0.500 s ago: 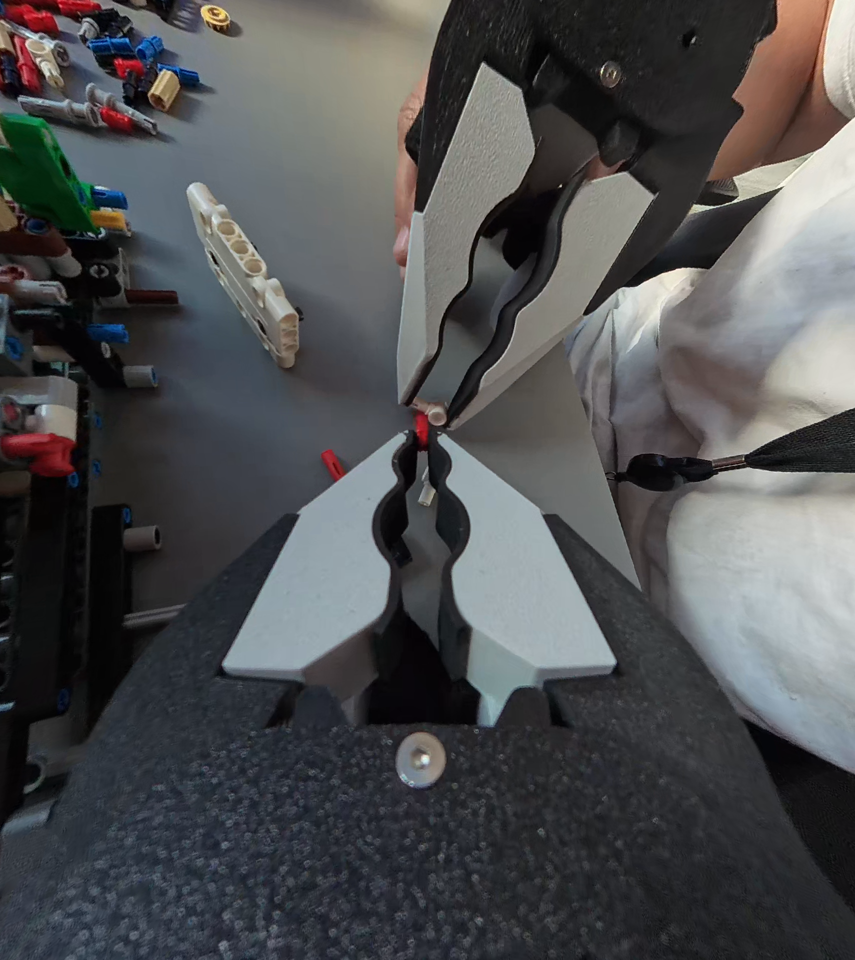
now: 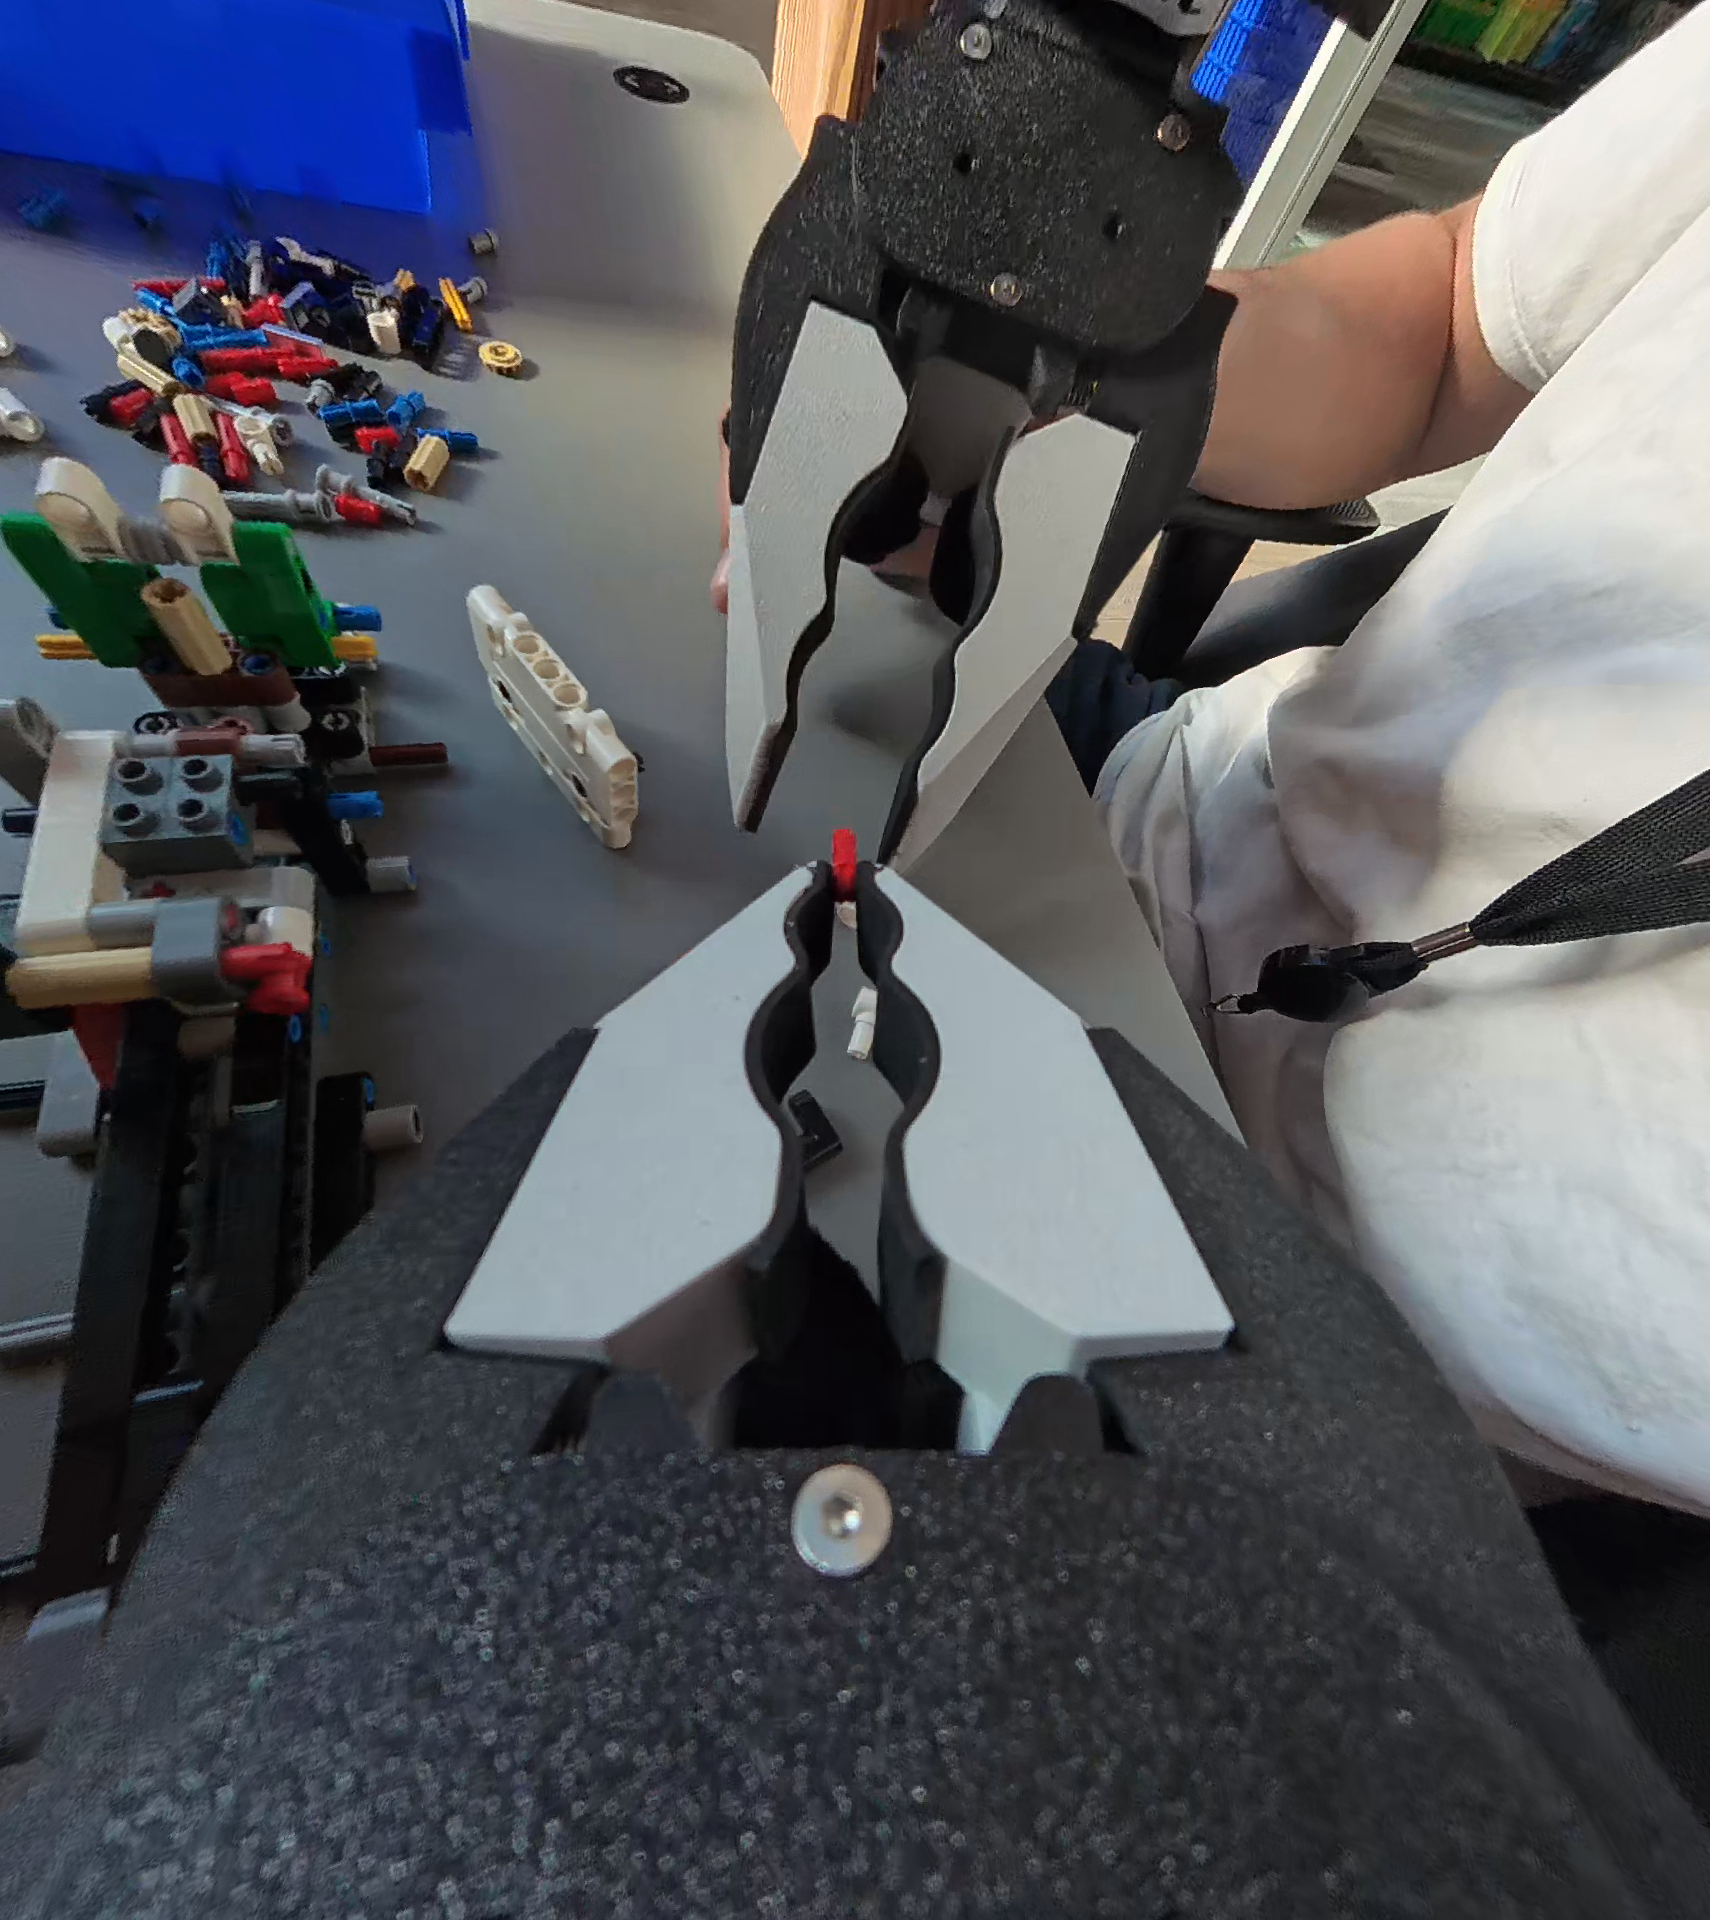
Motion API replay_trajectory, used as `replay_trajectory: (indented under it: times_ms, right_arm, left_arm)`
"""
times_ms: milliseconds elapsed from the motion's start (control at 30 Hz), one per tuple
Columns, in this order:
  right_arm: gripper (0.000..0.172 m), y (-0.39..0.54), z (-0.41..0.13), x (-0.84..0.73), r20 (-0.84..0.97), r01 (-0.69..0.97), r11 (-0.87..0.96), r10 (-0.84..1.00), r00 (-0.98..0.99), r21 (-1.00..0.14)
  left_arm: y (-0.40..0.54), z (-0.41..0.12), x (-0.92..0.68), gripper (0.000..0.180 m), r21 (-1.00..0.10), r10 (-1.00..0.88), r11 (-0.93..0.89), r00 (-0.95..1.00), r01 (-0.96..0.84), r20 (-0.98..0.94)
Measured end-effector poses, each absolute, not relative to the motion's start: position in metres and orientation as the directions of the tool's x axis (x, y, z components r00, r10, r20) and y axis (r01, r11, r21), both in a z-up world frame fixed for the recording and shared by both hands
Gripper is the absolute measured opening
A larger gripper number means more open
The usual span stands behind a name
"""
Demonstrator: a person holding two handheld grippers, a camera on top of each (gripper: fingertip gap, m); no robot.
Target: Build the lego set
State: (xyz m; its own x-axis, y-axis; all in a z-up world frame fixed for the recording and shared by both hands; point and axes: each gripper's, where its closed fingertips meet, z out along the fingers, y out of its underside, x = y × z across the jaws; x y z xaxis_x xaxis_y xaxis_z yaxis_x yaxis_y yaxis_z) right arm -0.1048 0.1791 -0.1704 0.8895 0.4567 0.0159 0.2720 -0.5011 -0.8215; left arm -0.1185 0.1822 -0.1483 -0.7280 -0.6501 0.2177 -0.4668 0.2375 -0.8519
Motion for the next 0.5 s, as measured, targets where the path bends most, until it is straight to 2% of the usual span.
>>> replay_trajectory:
  times_ms: [33,133,300,400,500]
  right_arm:
    - [0.027,0.18,-0.168,-0.106,0.027,0.279,-0.486,0.463,0.886,-0.828]
    - [0.024,0.181,-0.159,-0.116,0.07,0.306,-0.423,0.489,0.87,-0.853]
    - [0.004,0.183,-0.157,-0.116,0.153,0.365,-0.395,0.475,0.867,-0.843]
    - [0.003,0.184,-0.152,-0.116,0.179,0.369,-0.358,0.465,0.867,-0.858]
    - [0.003,0.181,-0.143,-0.122,0.01,0.219,-0.37,0.49,0.871,-0.903]
  left_arm:
    - [0.183,-0.146,-0.118,0.002,-0.858,-0.653,0.233,-0.727,-0.458,0.211]
    - [0.183,-0.142,-0.118,0.002,-0.863,-0.653,0.228,-0.729,-0.45,0.208]
    - [0.177,-0.144,-0.12,0.002,-0.863,-0.64,0.239,-0.74,-0.445,0.205]
    - [0.177,-0.137,-0.12,0.002,-0.882,-0.634,0.219,-0.748,-0.417,0.196]
    - [0.176,-0.128,-0.122,0.008,-0.914,-0.625,0.226,-0.77,-0.337,0.129]
